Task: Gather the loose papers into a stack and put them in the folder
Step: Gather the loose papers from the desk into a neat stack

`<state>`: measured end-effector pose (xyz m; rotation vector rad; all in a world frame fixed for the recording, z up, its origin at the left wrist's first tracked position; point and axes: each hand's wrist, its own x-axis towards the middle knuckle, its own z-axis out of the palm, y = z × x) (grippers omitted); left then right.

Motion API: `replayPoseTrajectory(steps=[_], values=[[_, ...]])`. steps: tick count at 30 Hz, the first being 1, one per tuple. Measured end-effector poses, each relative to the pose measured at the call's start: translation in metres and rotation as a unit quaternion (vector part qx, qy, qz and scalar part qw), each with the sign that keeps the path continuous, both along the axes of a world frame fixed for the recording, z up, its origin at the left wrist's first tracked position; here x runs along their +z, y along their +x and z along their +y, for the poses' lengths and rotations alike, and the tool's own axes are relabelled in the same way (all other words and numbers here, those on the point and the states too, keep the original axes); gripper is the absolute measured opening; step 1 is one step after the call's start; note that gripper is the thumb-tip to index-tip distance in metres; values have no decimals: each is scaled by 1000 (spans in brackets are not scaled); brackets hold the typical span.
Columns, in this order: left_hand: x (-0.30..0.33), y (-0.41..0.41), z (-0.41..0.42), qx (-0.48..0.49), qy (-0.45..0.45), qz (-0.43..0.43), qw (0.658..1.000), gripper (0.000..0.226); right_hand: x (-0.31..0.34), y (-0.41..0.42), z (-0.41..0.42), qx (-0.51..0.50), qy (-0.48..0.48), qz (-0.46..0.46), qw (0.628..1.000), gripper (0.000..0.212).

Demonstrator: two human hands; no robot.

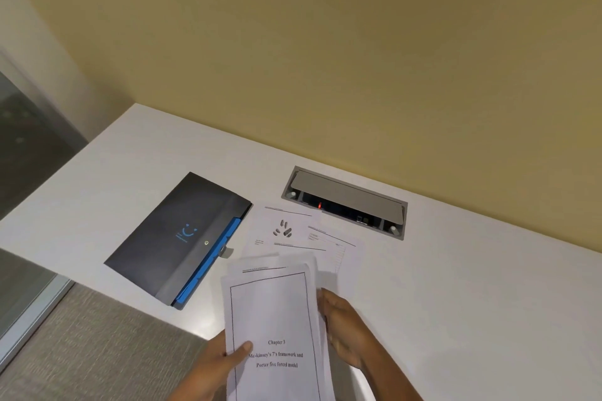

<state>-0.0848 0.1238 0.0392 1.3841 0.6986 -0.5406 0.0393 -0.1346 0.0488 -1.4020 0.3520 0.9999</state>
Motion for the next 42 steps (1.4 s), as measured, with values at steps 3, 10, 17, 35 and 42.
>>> replayPoseTrajectory(steps=[3, 10, 17, 35, 42], values=[[-6, -8, 11, 31, 54, -12, 998, 38, 7, 17, 9, 36, -93, -43, 994, 53], [-14, -25, 37, 78, 114, 6, 990, 37, -2, 80, 22, 68, -365, -276, 887, 69], [-21, -35, 54, 115, 134, 7, 984, 27, -10, 106, 32, 178, -477, -251, 823, 108], [-24, -23, 49, 152, 125, -15, 980, 41, -19, 122, 35, 215, -504, -230, 804, 118], [-25, -23, 51, 156, 143, -13, 977, 46, -20, 125, 39, 240, -500, -225, 801, 109]])
